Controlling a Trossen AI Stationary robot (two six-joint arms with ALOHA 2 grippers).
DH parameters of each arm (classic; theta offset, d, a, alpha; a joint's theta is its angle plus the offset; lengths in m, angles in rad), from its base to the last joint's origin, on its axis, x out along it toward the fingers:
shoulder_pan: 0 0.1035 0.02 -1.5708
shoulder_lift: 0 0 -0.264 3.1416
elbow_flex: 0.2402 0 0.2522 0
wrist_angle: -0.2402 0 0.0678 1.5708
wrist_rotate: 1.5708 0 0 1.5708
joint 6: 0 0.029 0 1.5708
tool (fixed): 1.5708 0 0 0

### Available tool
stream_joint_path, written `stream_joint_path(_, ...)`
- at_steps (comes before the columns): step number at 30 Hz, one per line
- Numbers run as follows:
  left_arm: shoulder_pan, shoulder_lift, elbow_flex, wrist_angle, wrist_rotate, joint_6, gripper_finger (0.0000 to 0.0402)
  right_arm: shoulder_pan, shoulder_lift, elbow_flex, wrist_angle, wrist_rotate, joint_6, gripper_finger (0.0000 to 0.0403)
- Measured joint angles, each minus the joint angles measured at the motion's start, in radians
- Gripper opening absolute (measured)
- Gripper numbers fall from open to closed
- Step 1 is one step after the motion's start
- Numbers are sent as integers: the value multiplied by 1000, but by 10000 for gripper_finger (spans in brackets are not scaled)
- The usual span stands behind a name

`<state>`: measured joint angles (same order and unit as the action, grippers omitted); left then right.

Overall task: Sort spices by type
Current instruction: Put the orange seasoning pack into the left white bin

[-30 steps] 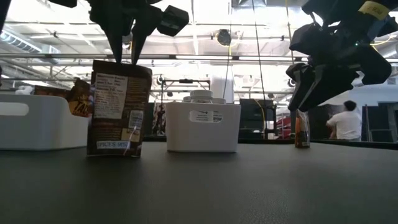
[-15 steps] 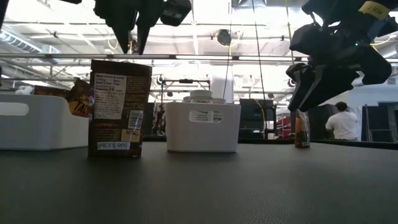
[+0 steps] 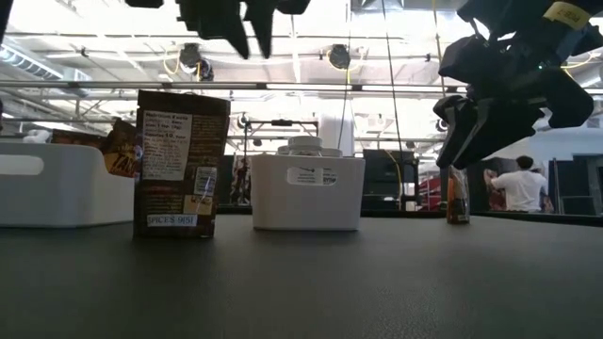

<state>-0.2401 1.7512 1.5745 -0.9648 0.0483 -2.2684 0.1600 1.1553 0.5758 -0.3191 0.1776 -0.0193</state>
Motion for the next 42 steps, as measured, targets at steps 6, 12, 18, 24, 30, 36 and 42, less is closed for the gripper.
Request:
stream_joint_path(6,0,0,0,91,0,0,91,0,0,0,0,0,0,146)
stream_joint_path(12,0,0,0,131,0,-1,91,0,0,0,0,0,0,146)
stream_joint_path(18,1,0,0,149,0,-35,91,0,0,0,0,0,46,146)
stream_joint_path(24,24,1,0,178,-29,-314,91,0,0,0,-9,-2,110,146)
stream_joint_path(30,89,9,0,200,-31,-261,91,0,0,0,-13,-2,114,146)
stream_joint_path(36,121,8,0,200,-32,-126,91,0,0,0,-12,-2,88,146)
stream_joint_path(42,132,8,0,200,-32,-107,91,0,0,0,-13,-3,87,146)
